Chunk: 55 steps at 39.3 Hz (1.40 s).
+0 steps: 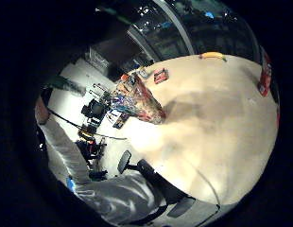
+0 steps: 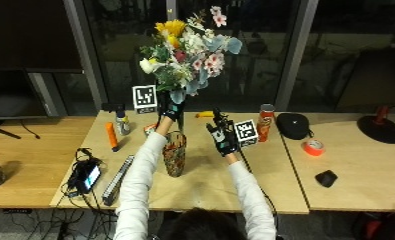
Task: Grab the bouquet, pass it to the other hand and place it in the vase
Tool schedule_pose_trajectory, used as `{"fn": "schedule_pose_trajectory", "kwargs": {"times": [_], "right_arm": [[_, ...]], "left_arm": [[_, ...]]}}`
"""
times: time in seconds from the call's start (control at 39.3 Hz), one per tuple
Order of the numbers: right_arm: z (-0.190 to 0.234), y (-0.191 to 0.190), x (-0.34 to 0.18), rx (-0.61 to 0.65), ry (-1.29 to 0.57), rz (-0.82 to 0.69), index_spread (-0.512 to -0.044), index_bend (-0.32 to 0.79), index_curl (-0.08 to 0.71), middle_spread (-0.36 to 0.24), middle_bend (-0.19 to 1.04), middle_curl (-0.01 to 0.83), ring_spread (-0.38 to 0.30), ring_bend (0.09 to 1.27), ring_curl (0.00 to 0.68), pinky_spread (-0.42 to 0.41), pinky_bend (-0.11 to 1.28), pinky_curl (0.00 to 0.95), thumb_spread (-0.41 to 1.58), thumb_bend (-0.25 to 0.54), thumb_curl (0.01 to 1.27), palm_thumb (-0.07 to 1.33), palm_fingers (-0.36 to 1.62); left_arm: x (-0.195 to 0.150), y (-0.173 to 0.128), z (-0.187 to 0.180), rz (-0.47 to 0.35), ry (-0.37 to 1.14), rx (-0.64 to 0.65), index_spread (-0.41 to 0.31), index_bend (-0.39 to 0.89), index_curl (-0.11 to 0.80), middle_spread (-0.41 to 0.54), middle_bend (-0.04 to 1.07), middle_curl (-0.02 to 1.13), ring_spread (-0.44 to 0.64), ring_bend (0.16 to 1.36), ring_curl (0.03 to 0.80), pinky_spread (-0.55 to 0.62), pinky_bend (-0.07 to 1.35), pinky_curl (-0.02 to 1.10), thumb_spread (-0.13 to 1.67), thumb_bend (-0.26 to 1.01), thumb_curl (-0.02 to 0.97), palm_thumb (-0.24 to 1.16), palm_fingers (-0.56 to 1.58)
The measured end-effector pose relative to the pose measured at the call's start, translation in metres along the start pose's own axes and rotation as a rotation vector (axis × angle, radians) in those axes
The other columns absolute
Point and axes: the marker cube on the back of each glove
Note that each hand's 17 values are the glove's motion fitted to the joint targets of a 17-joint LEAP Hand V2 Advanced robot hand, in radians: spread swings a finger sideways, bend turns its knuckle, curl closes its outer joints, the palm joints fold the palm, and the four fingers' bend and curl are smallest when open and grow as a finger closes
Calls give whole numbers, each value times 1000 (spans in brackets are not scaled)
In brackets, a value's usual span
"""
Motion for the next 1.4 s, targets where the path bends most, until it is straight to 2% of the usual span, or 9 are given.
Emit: {"fn": "schedule_pose_trajectory", "kwargs": {"times": [0.13, 0.56, 0.87, 0.99, 1.04, 1.1, 1.12, 1.17, 1.4], "right_arm": [[-17, 7, 2, -9, -41, 261, -430, 105, 385, -175, 210, 393, 14, 477, 340, 210, 698, 424, 1066, -60, 455, 417, 104], [-54, 18, 30, 18, 41, 373, -476, 102, 233, -146, 173, 329, 114, 457, 298, 302, 729, 384, 1060, -32, 368, 289, -64], [-50, 28, 52, -20, 65, 423, -486, 149, 215, -153, 172, 311, 112, 430, 288, 300, 673, 359, 1078, -24, 342, 291, -34], [-46, 32, 57, -49, 88, 440, -493, 152, 218, -162, 169, 303, 104, 421, 285, 299, 650, 350, 1089, -22, 333, 296, -26], [-45, 36, 62, -73, 90, 449, -491, 150, 218, -164, 169, 300, 101, 418, 285, 298, 646, 348, 1095, -21, 331, 299, -24], [-46, 41, 70, -92, 98, 461, -491, 167, 225, -165, 165, 297, 99, 413, 283, 300, 632, 344, 1100, -20, 328, 303, -18], [-47, 44, 74, -97, 103, 470, -490, 182, 231, -165, 164, 294, 98, 407, 282, 294, 620, 341, 1101, -20, 326, 303, -11], [-49, 48, 83, -103, 110, 489, -490, 196, 242, -166, 160, 290, 96, 392, 278, 292, 611, 339, 1110, -18, 325, 309, -3], [-66, 66, 92, -117, 77, 482, -488, 186, 264, -168, 161, 279, 92, 374, 272, 291, 567, 328, 1133, -19, 313, 322, 8]], "left_arm": [[-19, -12, -14, -50, -25, 20, -310, 356, 533, -359, 801, 573, -383, 903, 488, -402, 687, 506, 508, -27, 678, 906, 1374], [-89, -26, -39, -54, -60, 80, -315, 344, 575, -365, 800, 582, -386, 910, 496, -404, 704, 511, 485, -28, 734, 899, 1365], [-139, 1, -34, -140, -62, 42, -319, 337, 596, -366, 802, 587, -386, 899, 496, -408, 704, 509, 479, -29, 759, 895, 1359], [-175, 38, -37, -197, -61, -124, -312, 302, 595, -364, 802, 586, -381, 892, 494, -415, 707, 506, 500, -39, 758, 876, 1344], [-202, 57, -44, -223, -89, -303, -297, 243, 581, -349, 757, 576, -374, 866, 485, -418, 722, 502, 503, -62, 744, 832, 1268], [-236, 79, -58, -254, -152, -479, -173, 79, 535, -286, 773, 599, -272, 742, 471, -238, 449, 447, 662, -126, 671, 657, 488], [-252, 90, -66, -268, -191, -536, -105, -18, 511, -162, 628, 589, -125, 711, 514, -91, 484, 510, 681, -143, 638, 590, -155], [-269, 110, -85, -283, -257, -570, -33, 26, 491, 18, 463, 593, 14, 689, 532, 39, 513, 538, 700, -157, 591, 470, -548], [-279, 137, -147, -350, -212, -510, 132, -2, 290, 352, 146, 312, 367, 503, 293, 377, 320, 327, 755, -67, 489, 327, -390]]}}
